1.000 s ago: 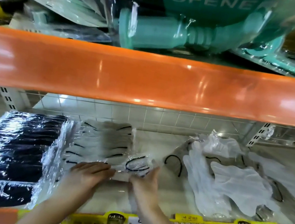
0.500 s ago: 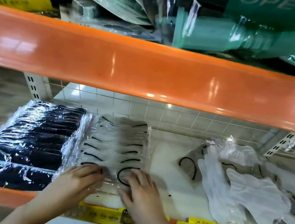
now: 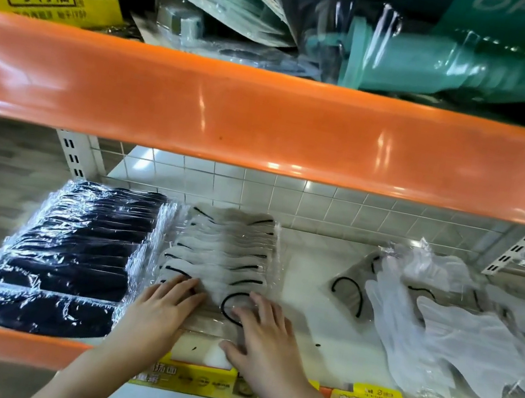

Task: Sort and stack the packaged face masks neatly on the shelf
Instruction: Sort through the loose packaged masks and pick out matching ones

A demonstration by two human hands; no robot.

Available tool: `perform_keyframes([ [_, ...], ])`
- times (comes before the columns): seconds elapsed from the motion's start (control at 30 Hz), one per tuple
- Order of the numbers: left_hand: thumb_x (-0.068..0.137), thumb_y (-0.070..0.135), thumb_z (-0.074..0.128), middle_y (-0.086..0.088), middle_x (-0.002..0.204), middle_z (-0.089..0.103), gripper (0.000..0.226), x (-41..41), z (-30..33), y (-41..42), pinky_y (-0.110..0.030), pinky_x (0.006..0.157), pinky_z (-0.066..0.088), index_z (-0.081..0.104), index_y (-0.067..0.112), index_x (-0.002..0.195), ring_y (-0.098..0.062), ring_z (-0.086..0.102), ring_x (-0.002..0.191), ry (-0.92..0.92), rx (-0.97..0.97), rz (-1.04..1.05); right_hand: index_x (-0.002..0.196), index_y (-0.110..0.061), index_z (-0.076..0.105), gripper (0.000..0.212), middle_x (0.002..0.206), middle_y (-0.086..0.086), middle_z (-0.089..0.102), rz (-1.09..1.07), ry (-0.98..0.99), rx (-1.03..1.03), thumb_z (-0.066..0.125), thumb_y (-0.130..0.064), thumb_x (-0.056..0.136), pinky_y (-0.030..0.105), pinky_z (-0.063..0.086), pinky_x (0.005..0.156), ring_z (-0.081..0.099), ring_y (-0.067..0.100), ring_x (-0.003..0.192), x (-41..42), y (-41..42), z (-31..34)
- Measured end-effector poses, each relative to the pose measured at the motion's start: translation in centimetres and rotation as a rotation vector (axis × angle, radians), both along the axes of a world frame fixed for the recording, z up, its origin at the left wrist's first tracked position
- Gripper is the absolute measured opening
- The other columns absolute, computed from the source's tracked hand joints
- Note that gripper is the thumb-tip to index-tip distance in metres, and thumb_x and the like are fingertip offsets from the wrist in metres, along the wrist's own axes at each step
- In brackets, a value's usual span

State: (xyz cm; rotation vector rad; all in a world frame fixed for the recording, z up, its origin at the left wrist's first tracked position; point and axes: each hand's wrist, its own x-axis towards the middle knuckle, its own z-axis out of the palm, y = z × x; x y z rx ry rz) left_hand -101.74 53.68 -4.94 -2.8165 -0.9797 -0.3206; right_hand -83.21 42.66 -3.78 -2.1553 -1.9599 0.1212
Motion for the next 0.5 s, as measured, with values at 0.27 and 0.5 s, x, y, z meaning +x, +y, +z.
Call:
perform_keyframes([
  [0.27, 0.069, 0.055, 0.061, -0.008, 0.113, 0.068, 0.057, 0.5, 0.3, -0.3, -0.044, 0.075, 0.056, 0.072, 0.011, 0.104, -0.031, 0.068, 0.099, 0.087, -0.086, 0.064, 0.097, -0.031, 0.07, 0.041, 0.109, -0.006, 0.066, -0.07, -0.012, 0.154, 0.038, -0.054, 0.084, 0.027, 0.054, 0.081, 0.065, 0.015, 0.099, -0.9, -0.1, -0.4],
  [0.5, 0.072, 0.088, 0.004, 0.004, 0.133, 0.057, 0.102, 4.0, 3.3, -2.2, -0.034, 0.099, 0.042, 0.057, 0.022, 0.13, -0.023, 0.053, 0.124, 0.019, -0.3, 0.021, 0.091, -0.025, 0.066, 0.031, 0.093, -0.007, 0.061, -0.146, 0.126, 0.255, 0.039, -0.04, 0.089, 0.025, 0.053, 0.068, 0.062, 0.014, 0.08, 2.3, 0.0, 0.7],
])
